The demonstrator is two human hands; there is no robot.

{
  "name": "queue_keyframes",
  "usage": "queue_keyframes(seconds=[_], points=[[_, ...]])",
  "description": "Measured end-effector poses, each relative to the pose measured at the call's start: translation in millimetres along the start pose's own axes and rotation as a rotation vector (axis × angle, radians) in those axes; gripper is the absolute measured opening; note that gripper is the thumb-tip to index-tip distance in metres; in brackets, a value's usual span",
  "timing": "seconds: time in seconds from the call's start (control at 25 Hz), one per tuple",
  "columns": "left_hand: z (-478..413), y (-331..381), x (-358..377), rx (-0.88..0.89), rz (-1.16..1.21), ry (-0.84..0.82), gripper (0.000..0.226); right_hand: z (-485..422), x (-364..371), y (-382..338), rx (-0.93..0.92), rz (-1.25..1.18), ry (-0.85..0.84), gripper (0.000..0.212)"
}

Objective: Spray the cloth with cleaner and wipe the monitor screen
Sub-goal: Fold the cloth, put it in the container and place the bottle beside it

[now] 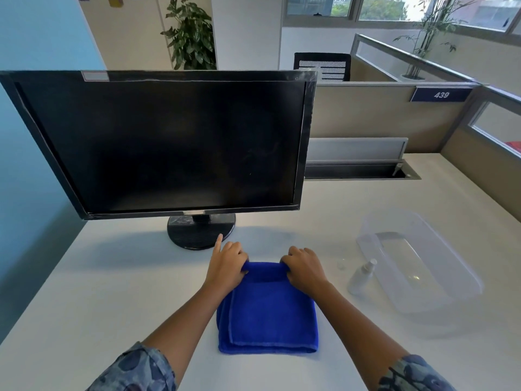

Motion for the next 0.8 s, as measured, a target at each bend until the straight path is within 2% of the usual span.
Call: queue_keyframes(seconds=[0.12,0.2,0.28,0.52,0.64,0.8], points=[[9,-6,-16,-0.02,0.164,0.124,0.016,11,-20,-6,-0.044,-0.066,0.168,0.024],[23,-4,-29,-0.025,0.278,0.191,0.019,27,-30,-14,-0.087,-0.104,0.307,0.028],[45,3,-36,-0.011,0.345,0.215,0.023,48,-33,-22,-0.113,-0.16,0.375,0.034],[123,36,-7,0.082,0.446,0.103,0.055,118,18,-31,-0.137,-0.152,0.284,0.052],[153,46,14,0.138,0.435,-0.002,0.053,141,41,-33,-0.106,-0.1,0.208,0.037],[165,49,20,0.194,0.392,-0.025,0.049,155,52,-33,-0.05,-0.04,0.15,0.047]])
Point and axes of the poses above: each hand's wrist, its own z-axis away from the middle knuckle, its own x-axis out of the palm, y = z × x, the point moved 6 cm from there along -z, towards the middle knuckle, and after that the axes turned 15 degrees about -z, right-handed, at the moved point
